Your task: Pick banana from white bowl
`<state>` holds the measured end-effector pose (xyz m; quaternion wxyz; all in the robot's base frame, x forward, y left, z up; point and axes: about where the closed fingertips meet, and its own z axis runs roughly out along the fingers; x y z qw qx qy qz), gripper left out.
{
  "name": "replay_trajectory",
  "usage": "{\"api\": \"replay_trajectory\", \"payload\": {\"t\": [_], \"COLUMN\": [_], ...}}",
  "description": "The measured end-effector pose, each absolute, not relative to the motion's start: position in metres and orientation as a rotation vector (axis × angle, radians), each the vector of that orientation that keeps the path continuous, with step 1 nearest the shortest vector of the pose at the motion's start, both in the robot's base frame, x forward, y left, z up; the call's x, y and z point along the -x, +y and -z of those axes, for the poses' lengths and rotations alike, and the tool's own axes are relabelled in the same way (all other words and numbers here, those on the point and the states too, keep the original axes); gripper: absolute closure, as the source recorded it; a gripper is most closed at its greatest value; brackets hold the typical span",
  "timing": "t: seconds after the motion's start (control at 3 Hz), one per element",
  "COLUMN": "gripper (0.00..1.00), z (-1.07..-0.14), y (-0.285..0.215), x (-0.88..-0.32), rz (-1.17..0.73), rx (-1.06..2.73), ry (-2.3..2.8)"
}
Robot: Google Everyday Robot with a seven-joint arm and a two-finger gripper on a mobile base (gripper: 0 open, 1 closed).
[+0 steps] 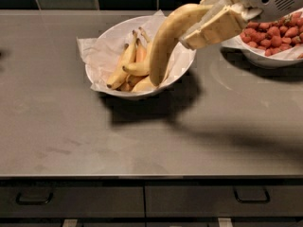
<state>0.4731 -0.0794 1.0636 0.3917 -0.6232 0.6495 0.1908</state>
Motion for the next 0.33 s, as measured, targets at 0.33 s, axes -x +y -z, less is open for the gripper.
{"api": "replay_trajectory", "payload": {"t": [0.33], "gripper": [1.00], "z": [-1.0636], "y": [-0.0794], "x": [-0.4731], "rz": [-0.484], "rx": [1.583], "ry": [1.649]}}
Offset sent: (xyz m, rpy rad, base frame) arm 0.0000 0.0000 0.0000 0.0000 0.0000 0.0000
